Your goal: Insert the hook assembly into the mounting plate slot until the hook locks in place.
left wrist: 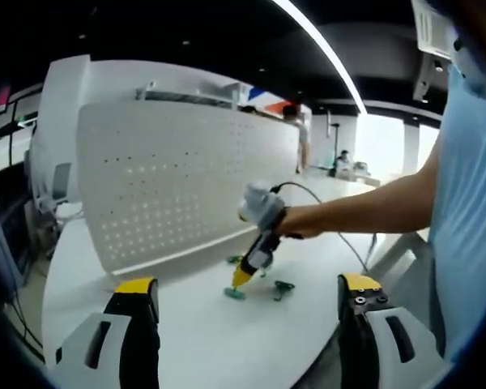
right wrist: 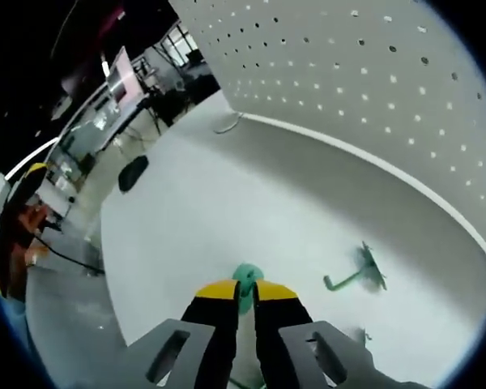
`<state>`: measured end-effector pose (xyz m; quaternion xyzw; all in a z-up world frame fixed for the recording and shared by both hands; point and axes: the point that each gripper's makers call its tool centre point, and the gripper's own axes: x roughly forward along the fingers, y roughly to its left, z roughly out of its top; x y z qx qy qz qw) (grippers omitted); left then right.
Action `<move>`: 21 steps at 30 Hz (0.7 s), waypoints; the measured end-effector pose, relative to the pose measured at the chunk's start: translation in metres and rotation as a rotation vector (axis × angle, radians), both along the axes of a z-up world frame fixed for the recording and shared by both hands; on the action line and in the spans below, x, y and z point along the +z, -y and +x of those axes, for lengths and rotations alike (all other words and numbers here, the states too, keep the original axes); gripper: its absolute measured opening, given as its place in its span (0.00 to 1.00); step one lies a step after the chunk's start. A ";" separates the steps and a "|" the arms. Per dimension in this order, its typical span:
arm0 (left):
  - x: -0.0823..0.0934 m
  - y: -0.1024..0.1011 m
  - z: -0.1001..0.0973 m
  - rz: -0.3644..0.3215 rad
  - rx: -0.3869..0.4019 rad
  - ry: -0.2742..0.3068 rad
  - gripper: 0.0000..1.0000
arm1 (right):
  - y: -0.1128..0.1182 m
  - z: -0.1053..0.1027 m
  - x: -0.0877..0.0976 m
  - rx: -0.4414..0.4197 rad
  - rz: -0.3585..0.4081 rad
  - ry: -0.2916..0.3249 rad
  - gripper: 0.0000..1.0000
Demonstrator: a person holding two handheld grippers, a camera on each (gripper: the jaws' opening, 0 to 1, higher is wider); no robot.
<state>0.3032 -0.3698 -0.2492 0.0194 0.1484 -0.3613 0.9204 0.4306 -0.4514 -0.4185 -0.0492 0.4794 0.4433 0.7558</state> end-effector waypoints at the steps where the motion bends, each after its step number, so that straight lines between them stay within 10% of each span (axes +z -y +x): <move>1: 0.000 0.000 0.000 -0.001 0.000 0.000 0.93 | 0.000 0.000 0.000 0.002 -0.002 -0.002 0.03; 21: 0.002 0.000 0.000 0.000 0.003 0.005 0.93 | -0.004 -0.004 -0.007 0.006 -0.006 -0.023 0.01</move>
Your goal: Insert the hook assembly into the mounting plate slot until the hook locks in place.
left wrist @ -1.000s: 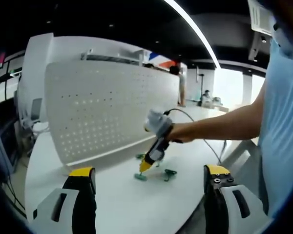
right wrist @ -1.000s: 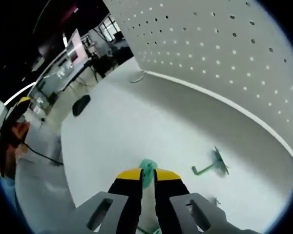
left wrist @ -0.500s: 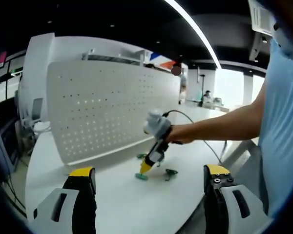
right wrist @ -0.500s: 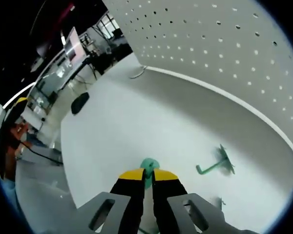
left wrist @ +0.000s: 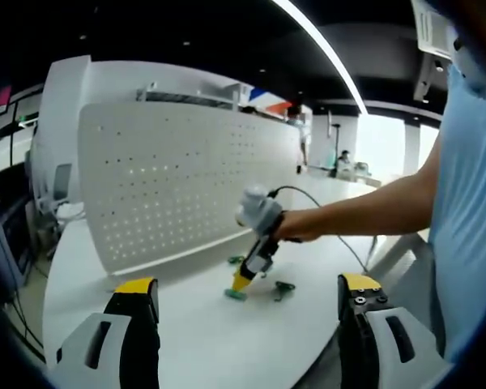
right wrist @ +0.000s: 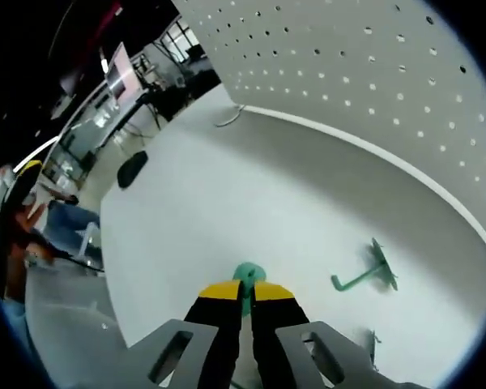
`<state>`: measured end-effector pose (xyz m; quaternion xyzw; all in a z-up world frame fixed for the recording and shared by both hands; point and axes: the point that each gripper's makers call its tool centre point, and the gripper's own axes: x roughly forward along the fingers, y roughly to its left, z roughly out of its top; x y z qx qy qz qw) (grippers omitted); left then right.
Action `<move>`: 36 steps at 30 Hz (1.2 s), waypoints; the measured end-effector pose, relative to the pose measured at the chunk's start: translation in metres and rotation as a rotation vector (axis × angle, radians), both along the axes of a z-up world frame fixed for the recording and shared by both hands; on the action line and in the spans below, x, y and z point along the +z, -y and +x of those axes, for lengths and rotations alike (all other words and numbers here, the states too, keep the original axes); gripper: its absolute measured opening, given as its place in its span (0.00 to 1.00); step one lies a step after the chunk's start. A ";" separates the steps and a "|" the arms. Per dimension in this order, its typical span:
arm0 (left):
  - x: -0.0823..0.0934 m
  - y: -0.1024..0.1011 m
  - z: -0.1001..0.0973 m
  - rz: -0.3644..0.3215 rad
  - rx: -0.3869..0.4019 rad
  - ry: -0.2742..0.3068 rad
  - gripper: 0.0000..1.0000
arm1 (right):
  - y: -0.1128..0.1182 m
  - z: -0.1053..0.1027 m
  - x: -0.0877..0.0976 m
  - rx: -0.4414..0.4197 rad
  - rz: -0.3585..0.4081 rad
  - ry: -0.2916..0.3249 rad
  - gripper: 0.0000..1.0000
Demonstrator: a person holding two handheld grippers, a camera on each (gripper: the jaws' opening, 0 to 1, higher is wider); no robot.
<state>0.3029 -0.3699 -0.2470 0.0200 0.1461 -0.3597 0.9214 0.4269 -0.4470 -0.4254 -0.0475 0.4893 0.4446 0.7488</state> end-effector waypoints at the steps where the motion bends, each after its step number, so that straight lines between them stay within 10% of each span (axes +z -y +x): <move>1: 0.000 0.000 0.000 0.000 0.000 0.000 0.93 | 0.000 0.000 0.000 0.000 0.000 -0.001 0.01; 17: 0.001 0.003 0.000 0.009 -0.009 0.003 0.93 | 0.004 0.002 0.010 -0.016 0.026 0.041 0.01; 36: 0.013 0.011 0.000 0.020 -0.035 0.030 0.93 | 0.016 0.004 0.064 -0.071 0.107 0.199 0.01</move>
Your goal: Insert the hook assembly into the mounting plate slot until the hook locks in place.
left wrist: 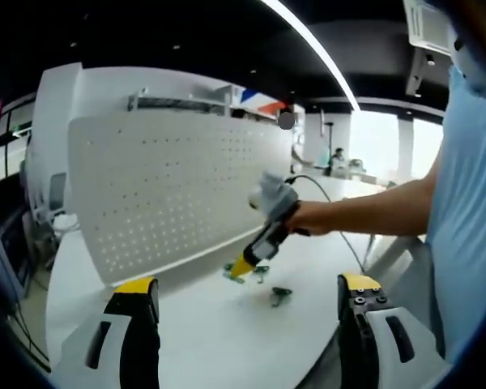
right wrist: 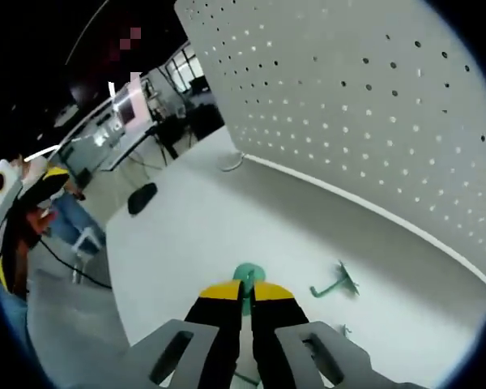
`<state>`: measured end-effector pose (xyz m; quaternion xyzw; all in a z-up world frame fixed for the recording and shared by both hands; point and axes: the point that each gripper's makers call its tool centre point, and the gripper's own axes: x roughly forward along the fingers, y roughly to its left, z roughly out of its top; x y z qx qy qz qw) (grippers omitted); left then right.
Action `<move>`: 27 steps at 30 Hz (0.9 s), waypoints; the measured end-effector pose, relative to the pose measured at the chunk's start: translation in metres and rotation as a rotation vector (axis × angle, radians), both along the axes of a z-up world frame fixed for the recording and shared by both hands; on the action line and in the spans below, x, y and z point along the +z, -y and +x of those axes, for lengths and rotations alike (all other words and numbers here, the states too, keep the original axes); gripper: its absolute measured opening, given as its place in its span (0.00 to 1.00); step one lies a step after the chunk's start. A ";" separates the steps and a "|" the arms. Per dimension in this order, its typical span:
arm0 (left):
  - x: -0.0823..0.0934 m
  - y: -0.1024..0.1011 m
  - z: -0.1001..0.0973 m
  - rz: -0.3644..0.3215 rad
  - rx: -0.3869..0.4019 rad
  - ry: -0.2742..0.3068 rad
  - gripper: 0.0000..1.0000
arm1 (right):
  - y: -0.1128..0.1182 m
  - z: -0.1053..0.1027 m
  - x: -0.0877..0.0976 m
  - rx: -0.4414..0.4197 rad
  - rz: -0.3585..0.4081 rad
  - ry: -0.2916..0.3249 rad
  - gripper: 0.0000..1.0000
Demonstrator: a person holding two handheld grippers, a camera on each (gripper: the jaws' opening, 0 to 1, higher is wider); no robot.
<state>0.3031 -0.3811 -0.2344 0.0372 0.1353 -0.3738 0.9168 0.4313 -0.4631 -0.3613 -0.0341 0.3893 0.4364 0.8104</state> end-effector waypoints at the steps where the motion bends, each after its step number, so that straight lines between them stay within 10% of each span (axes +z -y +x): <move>1: 0.001 0.000 0.000 0.001 -0.001 0.002 0.93 | 0.000 0.000 0.002 -0.001 0.004 0.005 0.01; 27: 0.015 0.001 0.006 0.016 -0.013 0.046 0.93 | 0.039 0.006 0.102 -0.140 0.135 0.312 0.01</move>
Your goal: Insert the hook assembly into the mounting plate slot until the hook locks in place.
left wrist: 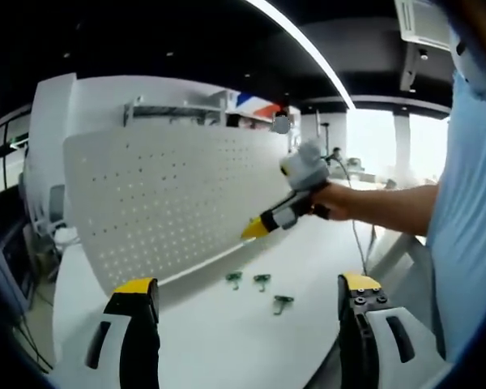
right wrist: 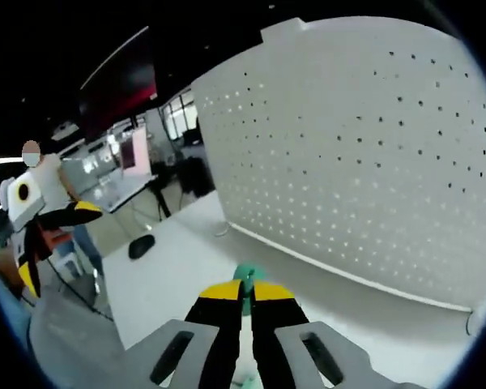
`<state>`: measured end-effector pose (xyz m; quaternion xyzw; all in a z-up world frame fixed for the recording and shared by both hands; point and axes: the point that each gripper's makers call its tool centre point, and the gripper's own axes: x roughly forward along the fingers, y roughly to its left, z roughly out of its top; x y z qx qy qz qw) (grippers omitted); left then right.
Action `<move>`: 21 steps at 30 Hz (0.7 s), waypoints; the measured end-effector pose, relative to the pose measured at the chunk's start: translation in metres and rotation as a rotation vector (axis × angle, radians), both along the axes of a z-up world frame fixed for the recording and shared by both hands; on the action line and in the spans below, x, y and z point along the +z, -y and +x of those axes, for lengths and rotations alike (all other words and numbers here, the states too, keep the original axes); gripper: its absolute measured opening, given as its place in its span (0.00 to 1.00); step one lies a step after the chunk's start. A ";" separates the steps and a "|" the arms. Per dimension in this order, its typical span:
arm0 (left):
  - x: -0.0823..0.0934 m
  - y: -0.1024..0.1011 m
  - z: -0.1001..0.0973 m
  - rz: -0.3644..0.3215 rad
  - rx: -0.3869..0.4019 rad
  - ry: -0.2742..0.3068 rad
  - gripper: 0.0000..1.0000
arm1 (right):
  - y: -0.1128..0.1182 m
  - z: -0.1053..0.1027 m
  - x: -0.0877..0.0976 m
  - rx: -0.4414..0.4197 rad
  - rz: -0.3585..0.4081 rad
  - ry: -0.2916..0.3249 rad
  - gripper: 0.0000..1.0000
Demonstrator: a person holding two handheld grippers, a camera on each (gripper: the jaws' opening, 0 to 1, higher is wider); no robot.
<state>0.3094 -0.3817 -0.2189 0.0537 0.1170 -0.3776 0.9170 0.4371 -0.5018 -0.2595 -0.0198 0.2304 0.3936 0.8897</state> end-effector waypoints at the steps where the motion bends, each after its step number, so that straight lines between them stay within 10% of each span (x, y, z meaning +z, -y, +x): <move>1: 0.000 0.000 0.000 0.001 0.001 0.001 0.93 | 0.002 -0.001 0.003 -0.004 0.003 0.009 0.01; 21: 0.016 0.002 0.012 -0.006 -0.001 0.045 0.93 | 0.047 -0.003 0.058 -0.132 0.036 0.218 0.01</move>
